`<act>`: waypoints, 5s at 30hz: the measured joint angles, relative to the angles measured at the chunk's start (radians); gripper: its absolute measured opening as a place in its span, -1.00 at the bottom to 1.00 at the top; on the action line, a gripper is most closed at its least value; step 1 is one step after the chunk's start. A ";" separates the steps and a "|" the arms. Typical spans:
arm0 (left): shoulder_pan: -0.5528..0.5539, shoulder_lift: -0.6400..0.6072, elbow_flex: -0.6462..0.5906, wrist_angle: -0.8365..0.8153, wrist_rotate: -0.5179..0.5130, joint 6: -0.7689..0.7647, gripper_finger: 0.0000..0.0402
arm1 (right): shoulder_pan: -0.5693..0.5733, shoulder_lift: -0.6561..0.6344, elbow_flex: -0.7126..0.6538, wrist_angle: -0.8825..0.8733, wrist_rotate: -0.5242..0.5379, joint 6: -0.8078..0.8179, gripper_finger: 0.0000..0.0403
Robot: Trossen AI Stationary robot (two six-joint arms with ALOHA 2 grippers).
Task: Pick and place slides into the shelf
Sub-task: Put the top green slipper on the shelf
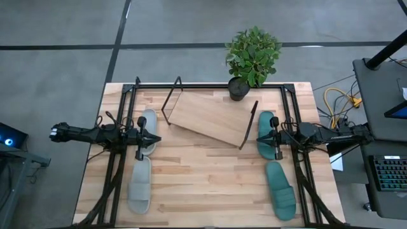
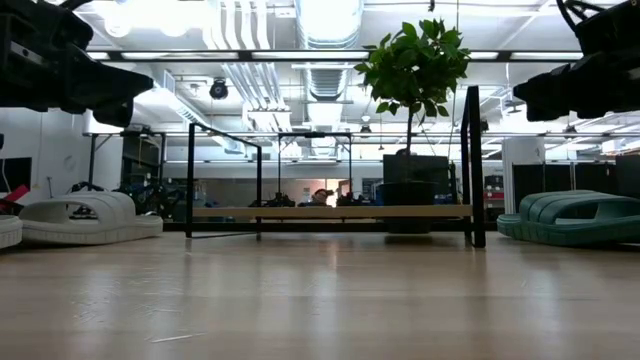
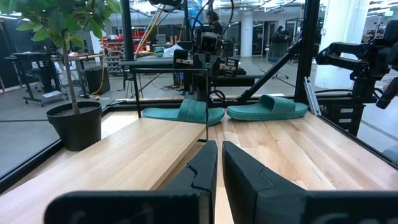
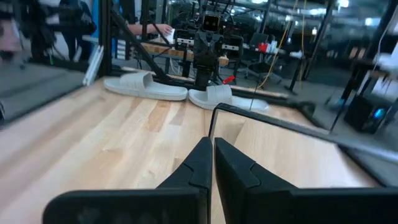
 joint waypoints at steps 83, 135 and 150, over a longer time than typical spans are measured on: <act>-0.001 0.367 0.001 0.648 0.356 0.051 -0.01 | 0.267 0.912 1.093 -0.871 0.040 0.410 -0.22; -0.001 0.393 0.000 0.647 0.311 0.052 -0.01 | 0.832 1.597 0.864 -1.375 0.606 1.344 -0.29; -0.001 0.393 0.000 0.647 0.310 0.053 -0.01 | 0.698 1.584 0.772 -1.260 0.571 1.202 -0.29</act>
